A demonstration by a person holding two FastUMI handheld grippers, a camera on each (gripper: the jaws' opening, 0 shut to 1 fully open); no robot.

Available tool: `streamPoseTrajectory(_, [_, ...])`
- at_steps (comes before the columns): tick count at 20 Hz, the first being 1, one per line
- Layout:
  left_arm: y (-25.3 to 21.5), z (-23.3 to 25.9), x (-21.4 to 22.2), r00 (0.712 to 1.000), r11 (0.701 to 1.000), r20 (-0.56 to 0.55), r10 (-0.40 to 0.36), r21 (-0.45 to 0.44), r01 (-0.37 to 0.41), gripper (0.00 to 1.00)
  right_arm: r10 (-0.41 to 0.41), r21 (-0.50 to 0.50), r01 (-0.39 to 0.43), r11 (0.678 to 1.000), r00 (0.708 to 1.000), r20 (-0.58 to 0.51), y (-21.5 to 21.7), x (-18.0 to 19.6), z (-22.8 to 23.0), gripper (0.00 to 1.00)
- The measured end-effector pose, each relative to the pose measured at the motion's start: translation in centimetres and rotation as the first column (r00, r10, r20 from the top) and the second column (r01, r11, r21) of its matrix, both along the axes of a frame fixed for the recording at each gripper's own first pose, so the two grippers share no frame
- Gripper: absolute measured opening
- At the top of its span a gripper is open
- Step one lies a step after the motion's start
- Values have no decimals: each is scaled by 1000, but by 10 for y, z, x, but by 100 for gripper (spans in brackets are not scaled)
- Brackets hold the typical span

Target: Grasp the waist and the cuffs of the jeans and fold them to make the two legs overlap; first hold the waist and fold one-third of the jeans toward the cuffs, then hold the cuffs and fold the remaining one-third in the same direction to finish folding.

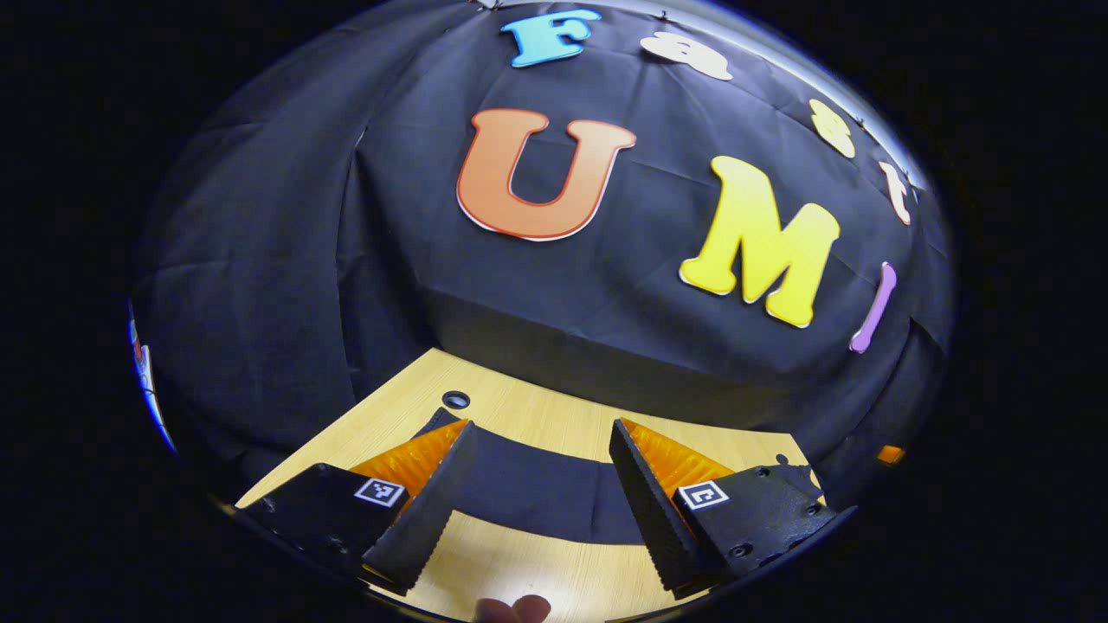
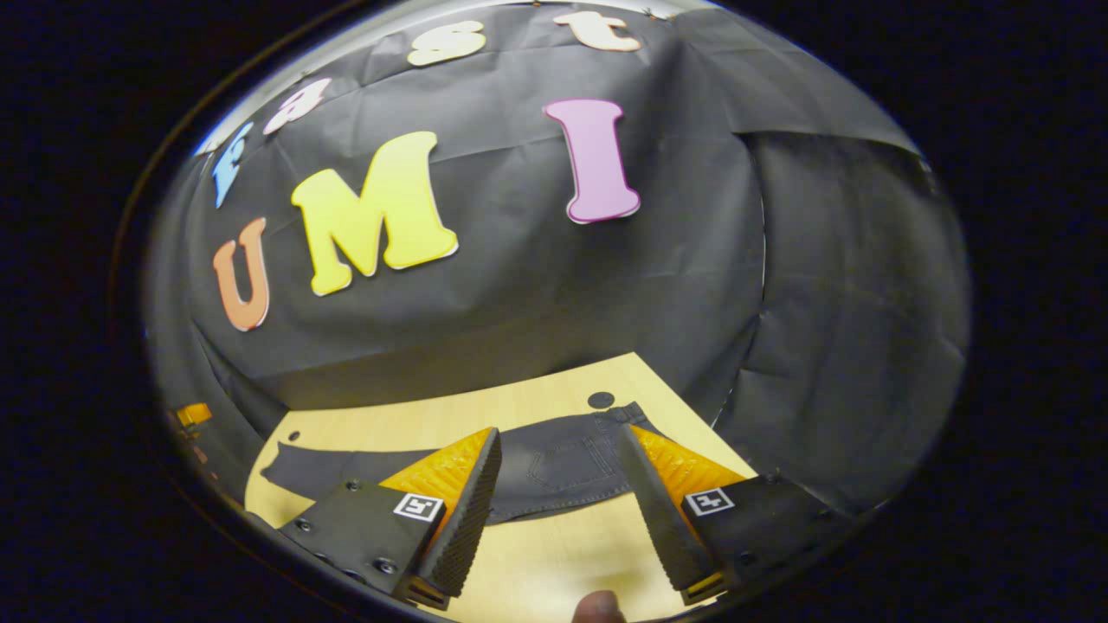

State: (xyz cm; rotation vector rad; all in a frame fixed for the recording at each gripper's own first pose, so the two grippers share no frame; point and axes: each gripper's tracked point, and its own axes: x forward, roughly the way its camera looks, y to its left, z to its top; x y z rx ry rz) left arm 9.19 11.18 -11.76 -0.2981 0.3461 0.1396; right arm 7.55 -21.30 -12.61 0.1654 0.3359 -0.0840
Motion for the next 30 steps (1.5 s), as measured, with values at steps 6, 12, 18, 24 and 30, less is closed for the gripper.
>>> streamPoseTrajectory(6, [-53,4,-28,995,996,47,-85,39,83,98,-47,21,48,999,998,-33,-14,-34,-23,86])
streamPoseTrajectory(12, [-74,-6,-35,996,996,-11,-87,34,87,99,-131,121,149,981,981,-142,-52,1,-84,86])
streamPoseTrajectory(18, [-84,-14,-23,995,996,-80,-59,61,64,98,-228,243,296,924,935,-272,-101,68,-168,86])
streamPoseTrajectory(24, [-109,-52,-24,979,999,-198,-47,15,51,99,-289,204,378,903,886,-362,-136,112,-221,86])
streamPoseTrajectory(30, [-117,-58,-20,973,997,-228,-46,53,60,99,-269,235,364,901,895,-357,-140,118,-223,86])
